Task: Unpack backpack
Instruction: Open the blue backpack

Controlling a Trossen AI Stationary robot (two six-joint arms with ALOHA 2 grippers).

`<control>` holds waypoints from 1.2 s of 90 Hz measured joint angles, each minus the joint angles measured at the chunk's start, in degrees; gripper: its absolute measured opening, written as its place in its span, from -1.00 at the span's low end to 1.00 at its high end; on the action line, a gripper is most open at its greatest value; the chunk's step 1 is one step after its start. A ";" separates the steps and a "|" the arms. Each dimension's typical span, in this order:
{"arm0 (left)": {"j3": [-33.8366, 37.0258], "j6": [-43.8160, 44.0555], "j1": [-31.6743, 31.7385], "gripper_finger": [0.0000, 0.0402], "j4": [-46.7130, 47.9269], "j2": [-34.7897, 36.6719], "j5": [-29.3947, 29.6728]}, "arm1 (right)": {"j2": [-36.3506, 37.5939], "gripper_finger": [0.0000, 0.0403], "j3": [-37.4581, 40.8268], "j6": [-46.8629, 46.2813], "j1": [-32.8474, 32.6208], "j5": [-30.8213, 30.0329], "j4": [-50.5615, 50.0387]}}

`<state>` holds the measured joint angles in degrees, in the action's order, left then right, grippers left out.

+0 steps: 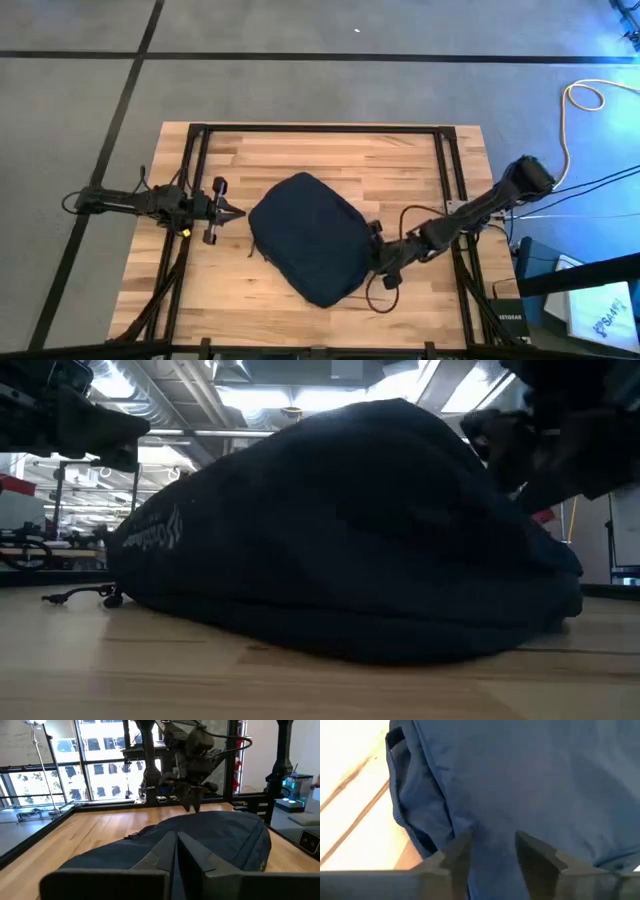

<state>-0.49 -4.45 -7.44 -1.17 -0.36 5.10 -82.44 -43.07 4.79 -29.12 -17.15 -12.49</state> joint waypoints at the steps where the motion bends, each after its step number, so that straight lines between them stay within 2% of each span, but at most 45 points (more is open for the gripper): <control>1: 0.00 0.02 0.00 -0.99 -0.01 0.01 0.00 | -0.12 -0.20 -0.15 0.03 -0.08 -0.02 0.01; 10: 0.00 0.52 0.00 -0.99 0.00 0.02 0.00 | -0.46 -0.08 -1.28 0.23 -1.10 -0.02 0.42; 21: 0.02 0.09 0.00 -0.99 0.00 0.02 0.00 | -0.54 -0.01 -2.74 0.20 -2.53 0.83 0.56; 32: 0.00 -0.42 0.00 -0.99 -0.05 0.01 0.41 | -0.54 -0.01 -3.40 -1.14 -3.30 3.13 1.19; 86: 0.02 -0.63 -0.02 -0.99 -0.28 0.02 1.57 | -7.21 -0.02 -3.83 -1.32 -3.18 2.71 5.00; 108: 0.02 -0.49 -0.01 -0.99 -0.28 0.02 1.59 | -7.19 -0.02 -8.33 0.90 -5.09 3.72 4.12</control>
<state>-0.47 -4.94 -7.45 -1.45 -0.34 6.69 -89.62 -51.40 5.69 -34.21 -13.43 -8.37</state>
